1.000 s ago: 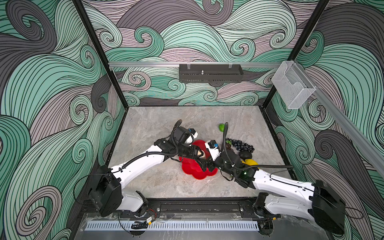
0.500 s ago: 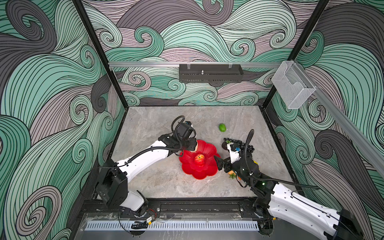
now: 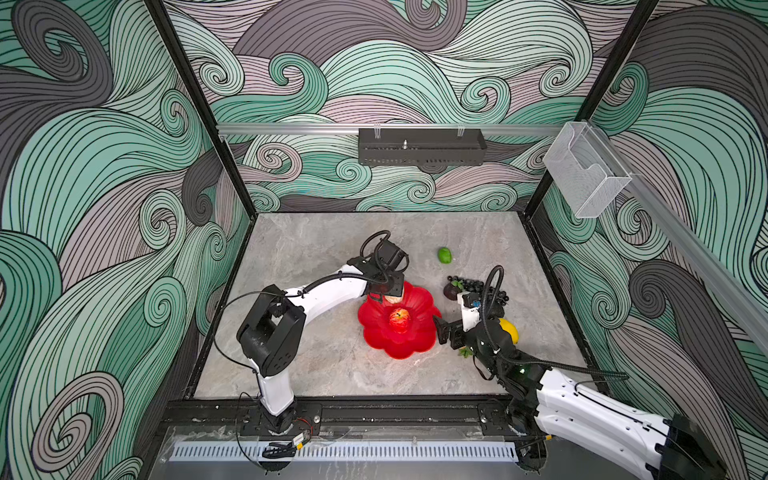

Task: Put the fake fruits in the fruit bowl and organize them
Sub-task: 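Release the pear with the right gripper and withdraw it toward the fruits, then lower the pear into the bowl beside the apple with the left gripper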

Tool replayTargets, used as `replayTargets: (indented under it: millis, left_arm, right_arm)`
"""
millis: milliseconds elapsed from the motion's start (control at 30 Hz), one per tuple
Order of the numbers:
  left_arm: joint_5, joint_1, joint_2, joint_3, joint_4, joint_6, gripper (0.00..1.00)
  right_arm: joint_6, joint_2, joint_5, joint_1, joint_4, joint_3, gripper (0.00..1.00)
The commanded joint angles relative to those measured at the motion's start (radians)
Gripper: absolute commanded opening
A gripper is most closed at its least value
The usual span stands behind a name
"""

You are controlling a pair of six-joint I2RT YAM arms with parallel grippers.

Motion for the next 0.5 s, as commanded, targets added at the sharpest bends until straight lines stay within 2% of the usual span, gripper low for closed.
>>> replayTargets:
  millis: [0,467]
  left_arm:
    - [0.048,-0.003,0.042,0.050,-0.012,0.015,0.46]
    - [0.107,-0.003,0.153,0.078,-0.002,0.035,0.50]
  right_arm:
    - [0.013,0.003,0.022,-0.006,0.037,-0.005,0.99]
    - [0.019,0.025,0.019,-0.010,0.047,-0.002,0.99]
